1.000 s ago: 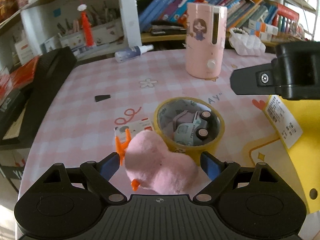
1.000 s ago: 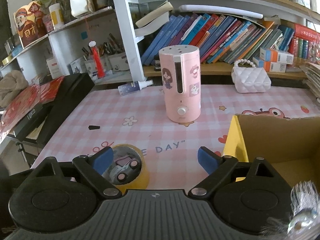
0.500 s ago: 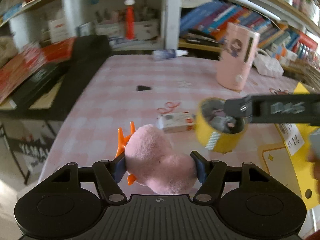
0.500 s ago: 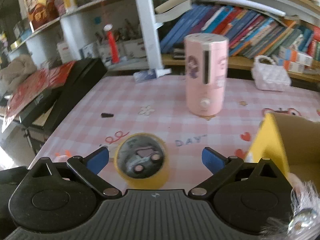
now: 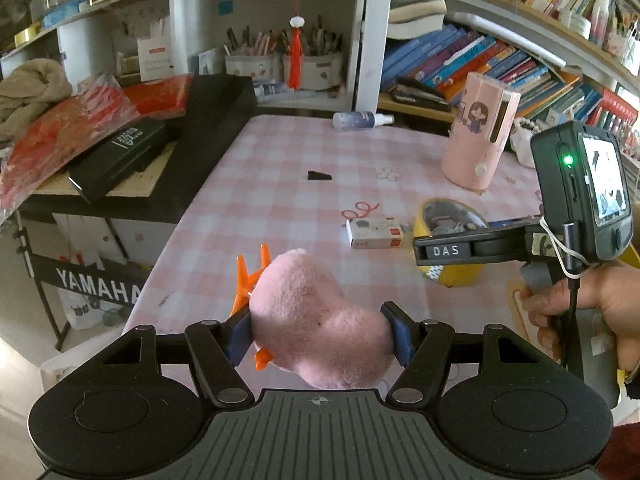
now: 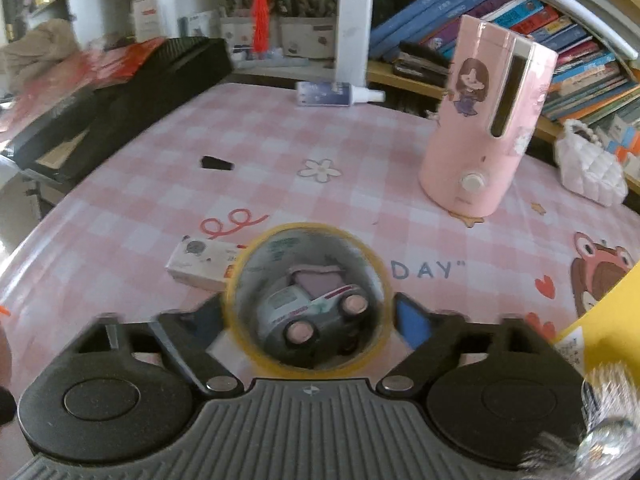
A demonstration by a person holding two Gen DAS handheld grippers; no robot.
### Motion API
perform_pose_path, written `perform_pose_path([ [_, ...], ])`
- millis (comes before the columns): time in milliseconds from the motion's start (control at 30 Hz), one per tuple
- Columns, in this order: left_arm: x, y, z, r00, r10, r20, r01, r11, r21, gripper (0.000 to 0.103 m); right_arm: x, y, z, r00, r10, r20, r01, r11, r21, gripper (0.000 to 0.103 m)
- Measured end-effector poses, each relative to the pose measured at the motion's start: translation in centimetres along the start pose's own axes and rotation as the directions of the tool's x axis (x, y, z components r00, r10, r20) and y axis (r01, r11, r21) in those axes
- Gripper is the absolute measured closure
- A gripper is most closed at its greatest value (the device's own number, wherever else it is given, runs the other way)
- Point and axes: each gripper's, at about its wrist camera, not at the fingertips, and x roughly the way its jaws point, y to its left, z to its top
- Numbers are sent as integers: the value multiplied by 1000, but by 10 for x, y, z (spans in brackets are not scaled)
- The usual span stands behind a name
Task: Organize objects
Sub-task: 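Close the left gripper on the pig while the right gripper grasps the tape roll, then lift the pig and tape roll and carry them over the yellow box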
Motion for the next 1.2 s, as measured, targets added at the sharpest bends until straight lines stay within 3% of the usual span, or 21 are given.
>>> perform_pose_path([
  [267, -16, -9, -1, 998, -25, 52, 24, 1000, 16, 36, -41, -11, -5, 996, -6, 84, 3, 999, 37, 23],
  [533, -44, -10, -2, 991, -49, 128, 47, 999, 18, 36, -106, -18, -6, 978, 22, 207, -40, 996, 80, 23],
  [800, -68, -9, -16, 982, -82, 172, 76, 996, 39, 36, -156, -7, -30, 972, 27, 233, -52, 994, 100, 23],
  [1200, -101, -6, -59, 976, -150, 159, 140, 988, 71, 36, -201, 25, -85, 979, -7, 203, -8, 997, 74, 23],
])
